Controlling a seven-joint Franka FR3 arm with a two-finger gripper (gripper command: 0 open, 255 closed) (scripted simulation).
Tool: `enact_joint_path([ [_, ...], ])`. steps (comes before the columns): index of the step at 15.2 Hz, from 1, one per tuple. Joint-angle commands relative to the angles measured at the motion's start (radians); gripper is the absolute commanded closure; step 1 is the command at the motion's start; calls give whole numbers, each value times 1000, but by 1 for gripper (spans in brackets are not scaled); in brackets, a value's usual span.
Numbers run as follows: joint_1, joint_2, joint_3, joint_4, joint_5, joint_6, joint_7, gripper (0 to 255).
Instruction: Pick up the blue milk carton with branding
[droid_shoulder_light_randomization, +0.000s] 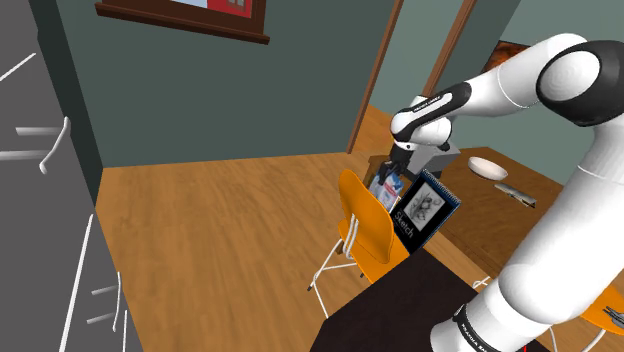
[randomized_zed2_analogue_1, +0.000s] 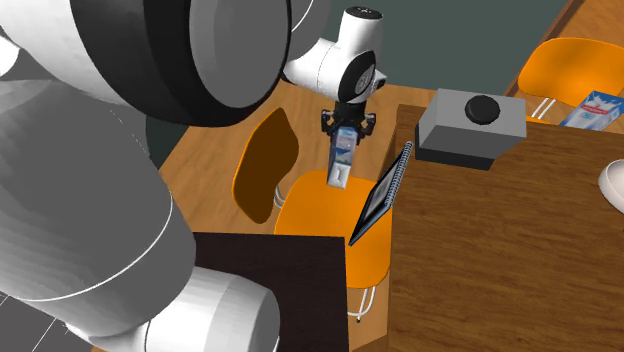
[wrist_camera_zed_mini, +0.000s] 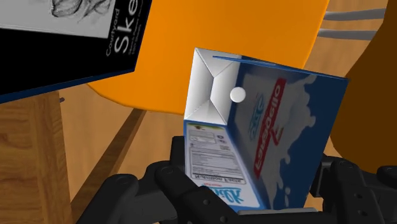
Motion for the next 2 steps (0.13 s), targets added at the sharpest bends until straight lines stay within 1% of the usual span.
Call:
enact_joint_path([
  [1,-1,-10,-2,8,-5,-16,2,255],
  [2,-1,-10,-2,8,-5,-16,2,255],
])
